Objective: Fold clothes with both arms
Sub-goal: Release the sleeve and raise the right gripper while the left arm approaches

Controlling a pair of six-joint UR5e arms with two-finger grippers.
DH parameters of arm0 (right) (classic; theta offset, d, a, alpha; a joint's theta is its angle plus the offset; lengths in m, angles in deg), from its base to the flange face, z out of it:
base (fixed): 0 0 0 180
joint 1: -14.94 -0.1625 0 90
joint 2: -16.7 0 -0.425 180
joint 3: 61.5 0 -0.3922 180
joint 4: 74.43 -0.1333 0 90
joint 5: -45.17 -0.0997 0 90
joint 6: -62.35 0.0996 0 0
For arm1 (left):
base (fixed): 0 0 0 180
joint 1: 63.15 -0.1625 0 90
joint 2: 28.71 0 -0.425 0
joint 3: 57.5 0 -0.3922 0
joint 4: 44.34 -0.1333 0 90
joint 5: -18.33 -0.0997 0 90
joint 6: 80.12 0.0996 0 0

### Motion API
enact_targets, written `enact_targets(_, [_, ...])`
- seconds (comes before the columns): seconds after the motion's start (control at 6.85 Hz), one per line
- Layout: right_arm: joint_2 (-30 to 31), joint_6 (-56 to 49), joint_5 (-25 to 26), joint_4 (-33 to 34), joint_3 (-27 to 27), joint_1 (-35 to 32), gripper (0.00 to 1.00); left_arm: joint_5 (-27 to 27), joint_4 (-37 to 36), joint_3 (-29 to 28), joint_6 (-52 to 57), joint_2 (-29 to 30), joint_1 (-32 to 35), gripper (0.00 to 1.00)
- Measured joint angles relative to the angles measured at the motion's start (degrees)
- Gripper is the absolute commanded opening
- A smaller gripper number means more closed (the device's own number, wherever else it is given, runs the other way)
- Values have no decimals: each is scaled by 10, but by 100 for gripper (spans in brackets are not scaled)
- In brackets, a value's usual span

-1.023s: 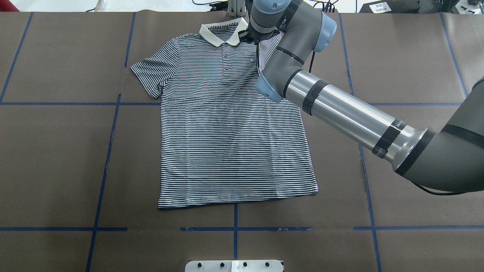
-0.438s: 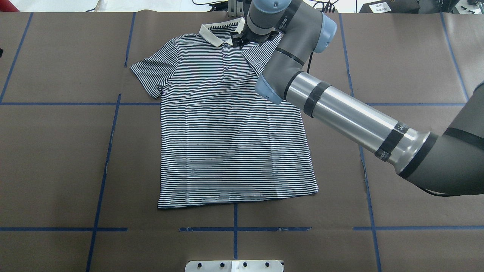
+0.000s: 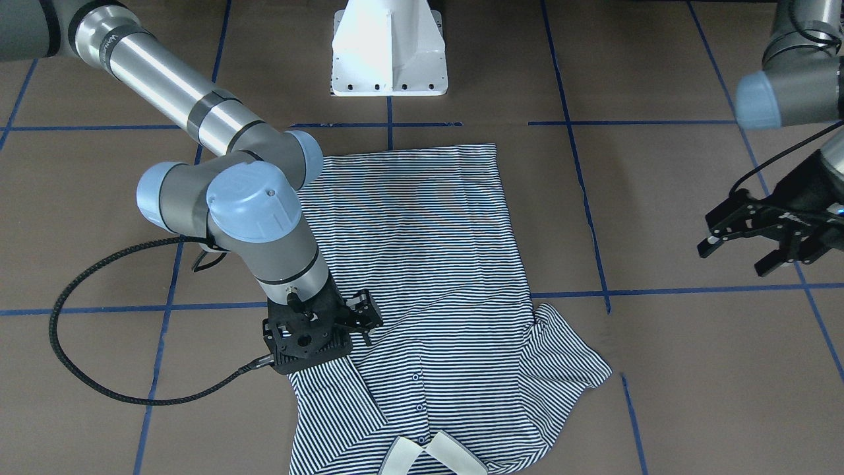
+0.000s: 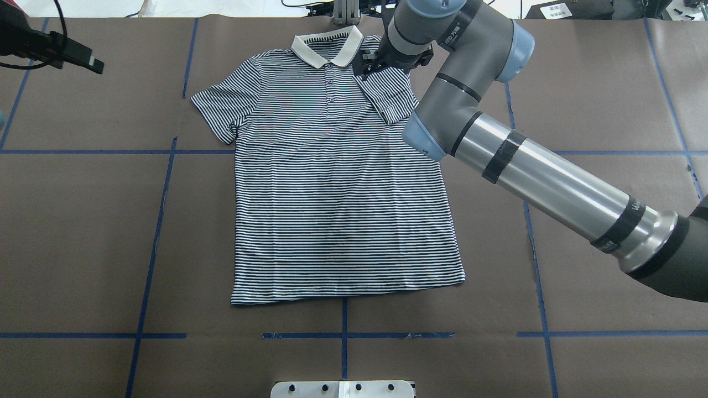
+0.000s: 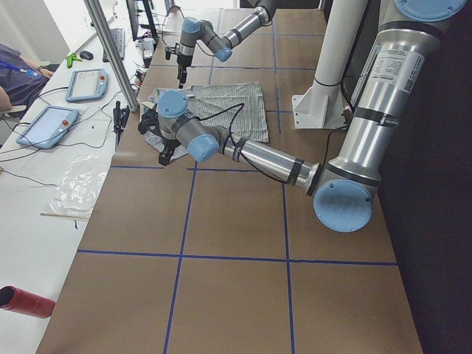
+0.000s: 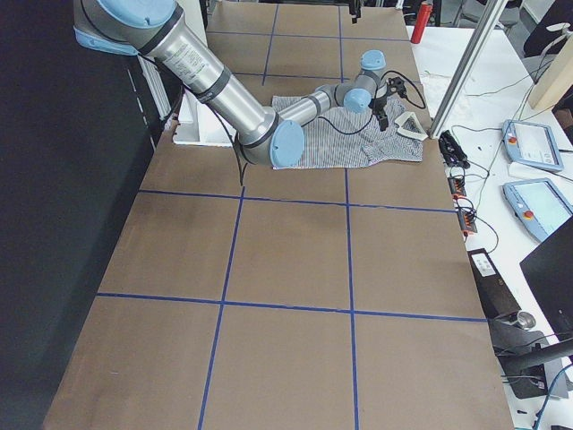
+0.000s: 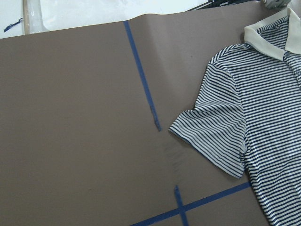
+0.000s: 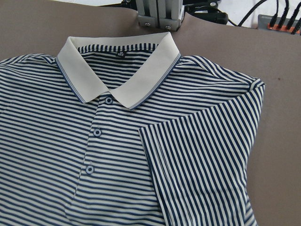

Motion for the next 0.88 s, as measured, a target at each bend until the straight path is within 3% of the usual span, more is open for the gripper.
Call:
enact_targets(0.15, [8,-7,-39,81,44,-31,100,-45,0,-10,-62,29,-39,100])
enact_targets(0.29, [26,-25,-105,122,60,-72,100,-89,2,-35,-117,61,-72,100])
enact_targets(0.58, [79,-83,-193,135,85,-124,100,-147,54,-127,-207,108,-95,100])
enact_targets(0.88, [128,-99,-185,141,146,-133,100,-251,121,-233,-255,142,-124,100])
